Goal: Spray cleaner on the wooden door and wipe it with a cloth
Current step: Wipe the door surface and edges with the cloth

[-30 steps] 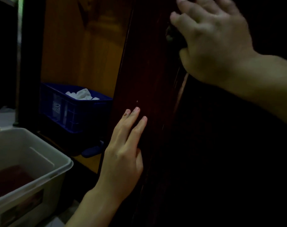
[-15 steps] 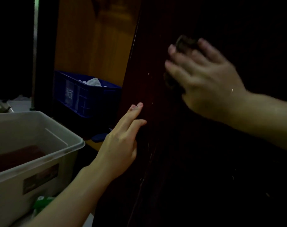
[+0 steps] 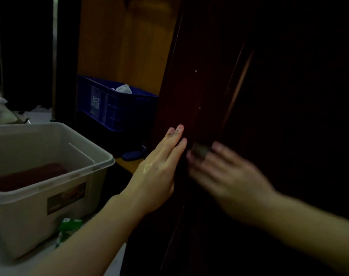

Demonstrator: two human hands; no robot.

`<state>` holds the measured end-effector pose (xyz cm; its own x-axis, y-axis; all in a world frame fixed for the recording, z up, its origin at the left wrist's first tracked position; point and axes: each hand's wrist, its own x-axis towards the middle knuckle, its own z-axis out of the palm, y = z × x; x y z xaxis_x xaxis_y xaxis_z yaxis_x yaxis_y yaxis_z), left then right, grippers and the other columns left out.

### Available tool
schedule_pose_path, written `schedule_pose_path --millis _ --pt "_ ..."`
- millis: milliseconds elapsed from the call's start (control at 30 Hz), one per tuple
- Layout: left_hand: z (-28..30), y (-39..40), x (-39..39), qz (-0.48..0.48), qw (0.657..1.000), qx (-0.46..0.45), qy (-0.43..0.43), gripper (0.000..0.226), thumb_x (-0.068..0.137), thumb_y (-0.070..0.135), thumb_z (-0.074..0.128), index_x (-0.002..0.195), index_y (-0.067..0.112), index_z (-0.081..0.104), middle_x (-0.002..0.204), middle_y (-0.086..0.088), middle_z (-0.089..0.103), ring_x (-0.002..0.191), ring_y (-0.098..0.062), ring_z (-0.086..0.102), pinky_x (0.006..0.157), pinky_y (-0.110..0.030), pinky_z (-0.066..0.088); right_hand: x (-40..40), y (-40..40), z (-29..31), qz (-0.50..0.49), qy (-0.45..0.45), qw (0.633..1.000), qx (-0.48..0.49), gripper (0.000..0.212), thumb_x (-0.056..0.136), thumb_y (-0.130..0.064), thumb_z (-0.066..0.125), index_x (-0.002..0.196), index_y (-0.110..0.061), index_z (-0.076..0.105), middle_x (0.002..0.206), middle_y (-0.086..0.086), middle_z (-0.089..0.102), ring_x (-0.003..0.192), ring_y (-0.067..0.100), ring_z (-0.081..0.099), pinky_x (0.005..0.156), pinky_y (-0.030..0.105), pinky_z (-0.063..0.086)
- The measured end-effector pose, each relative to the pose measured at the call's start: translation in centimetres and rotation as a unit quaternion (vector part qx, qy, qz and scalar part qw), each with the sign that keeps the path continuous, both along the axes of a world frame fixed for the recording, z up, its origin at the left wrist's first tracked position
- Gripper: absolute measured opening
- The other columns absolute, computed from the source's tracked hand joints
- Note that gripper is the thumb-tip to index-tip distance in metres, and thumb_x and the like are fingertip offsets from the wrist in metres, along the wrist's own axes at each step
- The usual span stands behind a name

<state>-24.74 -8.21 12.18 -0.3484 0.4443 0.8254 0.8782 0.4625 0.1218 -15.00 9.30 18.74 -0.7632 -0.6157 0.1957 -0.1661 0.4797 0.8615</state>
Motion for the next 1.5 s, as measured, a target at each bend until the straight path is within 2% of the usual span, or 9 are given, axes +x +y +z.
schedule_pose_path --millis 200,500,633,800,933,1067,1233,1333,1500 --pt "-1.3 1.6 -0.2 0.005 0.999 0.053 0.008 0.072 0.078 -0.013 0.05 0.146 -0.003 0.028 0.158 -0.017 0.014 0.148 -0.026 0.009 0.117 -0.043 0.025 -1.6 -0.9 8.6 -0.019 0.215 0.969 -0.117 0.049 0.098 -0.024 0.035 0.145 -0.009 0.035 0.155 0.016 0.027 0.143 0.034 0.024 0.118 0.051 0.01" --pt "-2.8 1.5 -0.3 0.027 0.999 0.025 0.017 0.066 0.088 0.005 0.051 0.147 -0.004 0.024 0.157 -0.019 0.013 0.147 -0.029 0.01 0.117 -0.044 0.024 0.7 0.6 -5.4 -0.032 -0.074 0.997 0.018 0.059 0.084 -0.028 0.046 0.139 -0.005 0.044 0.15 0.019 0.034 0.138 0.035 0.033 0.116 0.052 0.01" --pt "-3.1 1.3 -0.1 0.025 0.999 0.026 0.018 0.065 0.085 0.001 0.041 0.148 -0.003 0.023 0.158 -0.018 0.011 0.148 -0.029 0.008 0.118 -0.044 0.022 0.4 0.4 -0.6 0.001 0.063 0.996 -0.058 0.052 0.091 -0.022 0.033 0.139 -0.007 0.046 0.149 0.019 0.036 0.133 0.035 0.041 0.116 0.05 0.016" --pt "-3.2 1.9 0.0 0.035 0.998 0.044 0.011 0.072 0.081 -0.01 0.05 0.147 -0.004 0.023 0.158 -0.019 0.011 0.148 -0.029 0.008 0.119 -0.042 0.019 -0.2 0.0 3.5 -0.026 0.214 0.961 -0.171 0.054 0.096 -0.022 0.032 0.147 -0.005 0.029 0.156 0.019 0.02 0.141 0.037 0.026 0.119 0.048 0.011" --pt "-3.0 1.7 0.0 0.034 0.999 0.018 0.007 0.064 0.087 0.009 0.034 0.149 -0.002 0.02 0.159 -0.018 0.008 0.148 -0.027 0.005 0.12 -0.037 0.013 1.5 1.1 -6.3 -0.037 0.017 0.998 -0.045 0.055 0.09 -0.02 0.03 0.14 -0.004 0.043 0.15 0.02 0.035 0.135 0.037 0.037 0.118 0.05 0.01" --pt "-2.4 0.7 0.0 0.028 1.0 -0.008 0.001 0.067 0.085 0.006 0.034 0.15 0.002 0.018 0.159 -0.015 0.005 0.148 -0.025 0.002 0.119 -0.037 0.013 3.2 2.7 -11.3 -0.078 -0.131 0.988 0.005 0.06 0.087 -0.022 0.023 0.138 0.001 0.044 0.149 0.02 0.034 0.137 0.036 0.035 0.117 0.05 0.002" --pt "-2.1 0.2 0.0 0.027 0.999 -0.031 -0.002 0.076 0.08 0.0 0.045 0.151 0.003 0.017 0.16 -0.014 0.003 0.148 -0.025 0.001 0.119 -0.038 0.016 1.7 1.1 -4.8 -0.039 0.058 0.988 -0.139 0.053 0.093 -0.021 0.03 0.143 -0.005 0.04 0.152 0.019 0.031 0.131 0.036 0.044 0.117 0.049 0.017" --pt "-2.8 0.6 0.1 0.032 0.999 -0.019 0.012 0.075 0.08 -0.003 0.046 0.15 0.0 0.019 0.159 -0.017 0.005 0.148 -0.029 0.004 0.118 -0.045 0.023 0.2 -0.1 -0.1 -0.023 0.178 0.967 -0.183 0.053 0.097 -0.023 0.029 0.147 -0.004 0.029 0.156 0.019 0.021 0.139 0.038 0.031 0.119 0.048 0.013" --pt "-5.2 0.6 0.4 0.041 0.998 -0.044 0.016 0.071 0.084 -0.001 0.046 0.149 0.0 0.019 0.159 -0.018 0.006 0.148 -0.03 0.005 0.118 -0.044 0.023 0.6 0.1 -6.6 -0.036 0.096 0.988 -0.116 0.054 0.096 -0.02 0.025 0.147 -0.006 0.03 0.156 0.02 0.019 0.139 0.038 0.03 0.119 0.049 0.008"
